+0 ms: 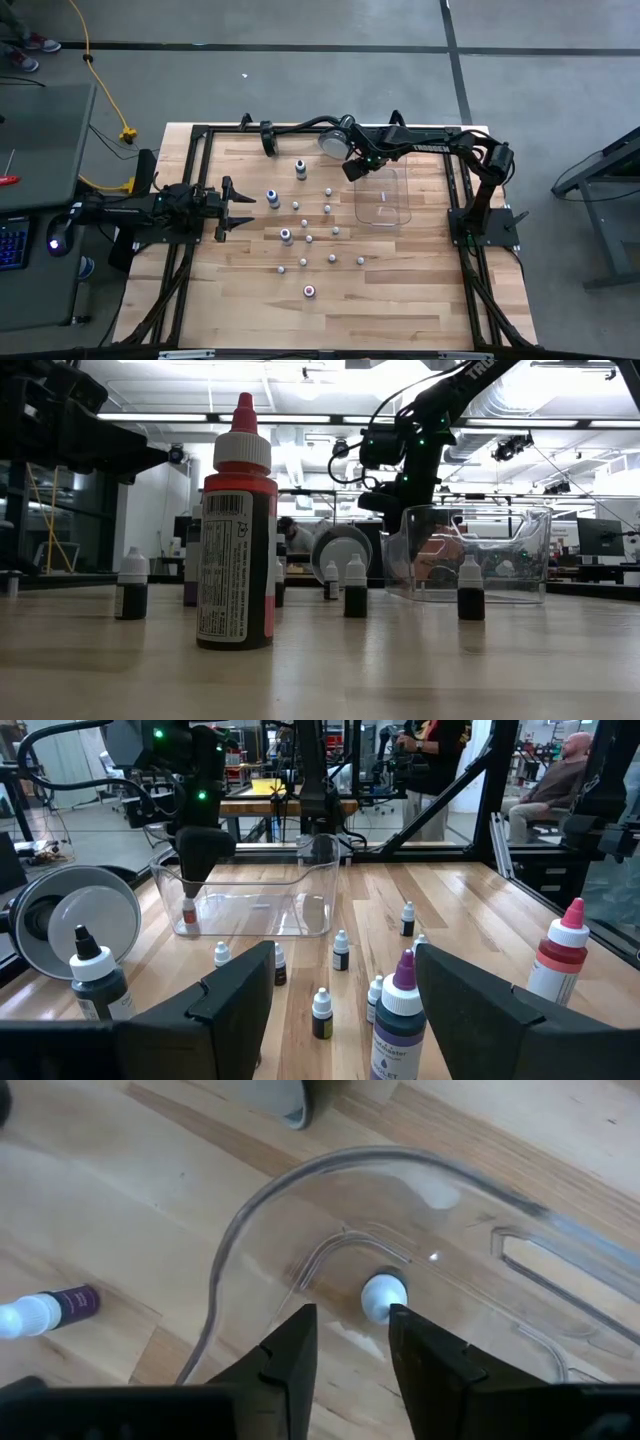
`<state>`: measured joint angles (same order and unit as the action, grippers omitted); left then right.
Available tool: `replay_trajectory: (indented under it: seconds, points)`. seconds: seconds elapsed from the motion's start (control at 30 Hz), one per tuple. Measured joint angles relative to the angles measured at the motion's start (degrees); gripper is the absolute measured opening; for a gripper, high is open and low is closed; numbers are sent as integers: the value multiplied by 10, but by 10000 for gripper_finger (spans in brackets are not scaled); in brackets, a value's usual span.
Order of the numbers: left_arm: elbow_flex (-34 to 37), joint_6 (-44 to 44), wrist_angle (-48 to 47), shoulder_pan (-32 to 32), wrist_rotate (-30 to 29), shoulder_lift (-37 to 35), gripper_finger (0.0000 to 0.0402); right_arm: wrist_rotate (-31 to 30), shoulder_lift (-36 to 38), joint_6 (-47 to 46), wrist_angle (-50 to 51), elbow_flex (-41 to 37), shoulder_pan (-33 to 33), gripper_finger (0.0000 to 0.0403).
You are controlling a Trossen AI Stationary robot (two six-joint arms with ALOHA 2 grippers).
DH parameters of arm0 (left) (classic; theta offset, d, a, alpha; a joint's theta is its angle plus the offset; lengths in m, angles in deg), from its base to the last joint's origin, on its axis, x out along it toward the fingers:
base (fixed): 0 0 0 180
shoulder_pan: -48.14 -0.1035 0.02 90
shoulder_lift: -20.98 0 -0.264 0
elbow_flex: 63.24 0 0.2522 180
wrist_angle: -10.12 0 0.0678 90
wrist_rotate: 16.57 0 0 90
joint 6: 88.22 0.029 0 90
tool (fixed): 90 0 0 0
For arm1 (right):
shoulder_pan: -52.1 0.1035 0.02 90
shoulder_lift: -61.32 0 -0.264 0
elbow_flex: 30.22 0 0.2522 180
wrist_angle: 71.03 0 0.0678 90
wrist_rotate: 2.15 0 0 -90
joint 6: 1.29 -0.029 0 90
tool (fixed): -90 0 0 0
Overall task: Pick & Place food coloring
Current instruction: Put the small red food coloring bottle into the transparent bin
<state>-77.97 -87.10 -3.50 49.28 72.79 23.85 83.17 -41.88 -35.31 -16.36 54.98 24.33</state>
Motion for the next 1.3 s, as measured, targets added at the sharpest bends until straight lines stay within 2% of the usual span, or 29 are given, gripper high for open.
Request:
replay_trajectory:
  seconds: [0.53,0.67,0.9,1.3]
  points:
    - [0,0,0,0,0,0,239,-32,19,-4,16,2,-3,161]
    - [0,0,0,0,0,0,239,-49,50,-5,45,2,-4,169]
    - [0,0,0,0,0,0,239,-31,133,-5,54,2,10,177]
    - [0,0,0,0,0,0,239,-25,276,31,80,2,123,179]
